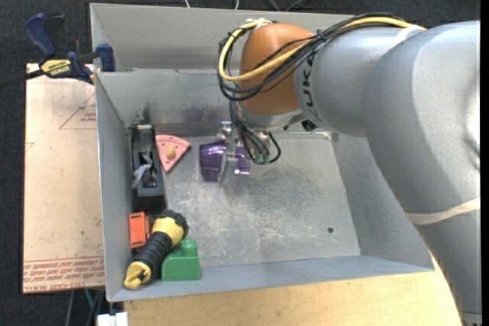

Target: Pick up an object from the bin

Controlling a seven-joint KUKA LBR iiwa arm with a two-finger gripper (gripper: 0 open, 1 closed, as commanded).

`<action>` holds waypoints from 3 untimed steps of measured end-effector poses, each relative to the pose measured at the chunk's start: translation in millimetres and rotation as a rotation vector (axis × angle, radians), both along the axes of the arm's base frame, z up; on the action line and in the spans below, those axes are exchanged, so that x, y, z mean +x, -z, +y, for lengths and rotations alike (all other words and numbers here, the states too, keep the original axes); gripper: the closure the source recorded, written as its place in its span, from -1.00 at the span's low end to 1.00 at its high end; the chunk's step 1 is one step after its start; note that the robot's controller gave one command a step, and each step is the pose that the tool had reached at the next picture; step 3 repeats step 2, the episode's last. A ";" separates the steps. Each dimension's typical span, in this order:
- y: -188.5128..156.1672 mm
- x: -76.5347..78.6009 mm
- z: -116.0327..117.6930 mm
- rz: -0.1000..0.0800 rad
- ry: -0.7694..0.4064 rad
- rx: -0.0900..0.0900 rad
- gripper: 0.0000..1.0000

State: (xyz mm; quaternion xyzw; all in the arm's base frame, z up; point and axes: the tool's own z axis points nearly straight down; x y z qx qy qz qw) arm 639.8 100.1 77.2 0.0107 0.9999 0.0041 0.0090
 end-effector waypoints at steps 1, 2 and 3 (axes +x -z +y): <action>-28.4 -1.6 0.0 0.005 0.000 0.000 1.00; -50.9 0.4 0.3 -0.002 0.000 0.001 1.00; -50.9 0.4 0.3 -0.002 0.000 0.001 1.00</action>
Offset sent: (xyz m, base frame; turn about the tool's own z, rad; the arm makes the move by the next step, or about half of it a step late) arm -0.0015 0.0000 0.0555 0.0001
